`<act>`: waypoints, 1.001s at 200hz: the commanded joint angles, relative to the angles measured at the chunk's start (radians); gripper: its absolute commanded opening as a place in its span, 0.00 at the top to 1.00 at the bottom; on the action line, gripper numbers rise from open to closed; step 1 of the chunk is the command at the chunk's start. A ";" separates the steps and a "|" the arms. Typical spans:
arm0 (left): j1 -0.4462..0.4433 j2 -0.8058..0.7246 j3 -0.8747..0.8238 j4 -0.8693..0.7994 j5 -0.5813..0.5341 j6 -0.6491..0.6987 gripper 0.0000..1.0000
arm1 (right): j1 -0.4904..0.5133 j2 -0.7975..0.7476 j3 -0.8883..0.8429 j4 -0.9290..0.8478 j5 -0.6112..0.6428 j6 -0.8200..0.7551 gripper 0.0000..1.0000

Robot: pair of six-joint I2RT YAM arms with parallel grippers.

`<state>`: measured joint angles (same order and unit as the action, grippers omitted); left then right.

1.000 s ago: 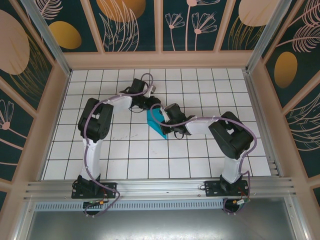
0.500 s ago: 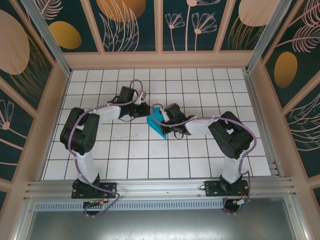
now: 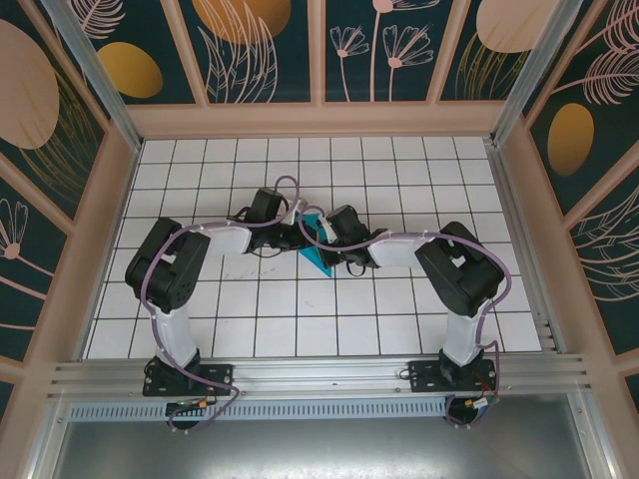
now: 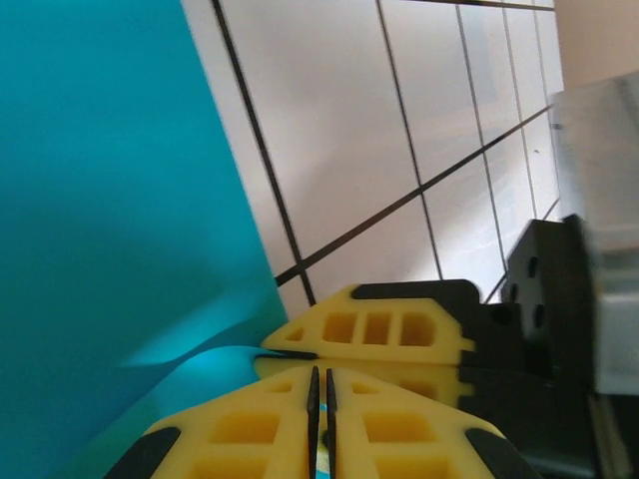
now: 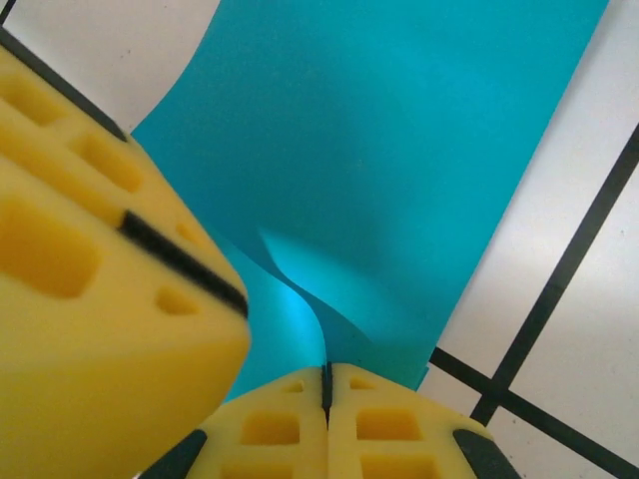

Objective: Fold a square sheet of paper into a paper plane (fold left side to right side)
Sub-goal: Third fold the triangle at the center of the table.

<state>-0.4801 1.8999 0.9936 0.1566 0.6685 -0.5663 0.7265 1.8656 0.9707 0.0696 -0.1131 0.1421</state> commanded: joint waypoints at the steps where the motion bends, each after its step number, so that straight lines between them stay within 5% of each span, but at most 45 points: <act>1: 0.000 0.033 -0.015 0.024 -0.022 -0.011 0.85 | 0.021 0.053 -0.002 -0.102 -0.011 -0.009 1.00; 131: 0.000 0.060 -0.137 0.044 -0.116 -0.003 0.86 | 0.000 0.041 0.067 -0.136 -0.012 -0.013 1.00; 200: 0.000 0.079 -0.147 0.039 -0.139 -0.001 0.87 | -0.075 -0.110 0.103 -0.187 -0.022 0.025 0.57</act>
<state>-0.4801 1.9198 0.8825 0.2436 0.6239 -0.5808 0.6594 1.8473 1.0725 -0.0731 -0.1162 0.1436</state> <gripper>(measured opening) 0.135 0.400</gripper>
